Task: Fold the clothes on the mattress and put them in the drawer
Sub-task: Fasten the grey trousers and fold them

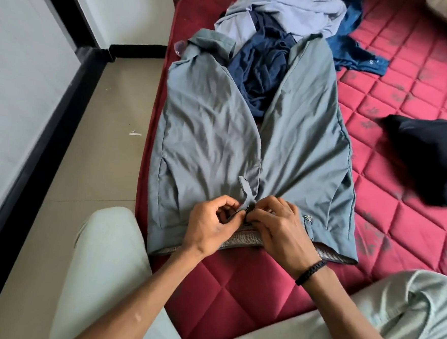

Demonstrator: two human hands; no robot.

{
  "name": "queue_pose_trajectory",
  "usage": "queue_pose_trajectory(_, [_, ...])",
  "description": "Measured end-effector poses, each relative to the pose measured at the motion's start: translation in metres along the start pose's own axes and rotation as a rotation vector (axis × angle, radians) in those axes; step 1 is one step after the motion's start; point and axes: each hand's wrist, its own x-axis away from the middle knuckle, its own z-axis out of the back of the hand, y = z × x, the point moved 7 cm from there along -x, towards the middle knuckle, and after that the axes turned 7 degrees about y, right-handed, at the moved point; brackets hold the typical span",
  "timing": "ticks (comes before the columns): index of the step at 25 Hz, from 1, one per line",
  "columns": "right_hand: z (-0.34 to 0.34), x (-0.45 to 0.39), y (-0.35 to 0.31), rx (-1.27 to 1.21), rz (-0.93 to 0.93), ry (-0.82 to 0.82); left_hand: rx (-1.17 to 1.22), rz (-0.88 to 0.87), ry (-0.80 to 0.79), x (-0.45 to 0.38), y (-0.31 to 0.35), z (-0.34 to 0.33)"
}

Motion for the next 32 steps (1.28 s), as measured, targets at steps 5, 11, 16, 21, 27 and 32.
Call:
queue_pose_trajectory(5, [0.003,-0.001,0.002,-0.021,0.022,0.039,-0.052,-0.043,-0.01,0.0,0.001,-0.001])
queue_pose_trajectory(11, [0.012,0.0,-0.001,-0.015,0.082,0.153,-0.087,-0.206,-0.039,-0.001,0.017,0.0])
queue_pose_trajectory(16, [0.019,0.001,-0.008,0.02,0.123,0.27,-0.105,-0.266,-0.076,-0.007,0.025,0.002])
queue_pose_trajectory(21, [0.019,0.003,-0.003,0.058,0.006,0.26,-0.153,-0.329,-0.119,-0.008,0.032,0.003])
queue_pose_trajectory(27, [0.025,0.003,0.01,0.077,-0.158,0.218,-0.286,-0.45,-0.151,-0.005,0.042,-0.001])
queue_pose_trajectory(32, [0.029,0.007,0.024,0.007,-0.155,0.076,-0.31,-0.44,-0.203,0.004,0.039,-0.002])
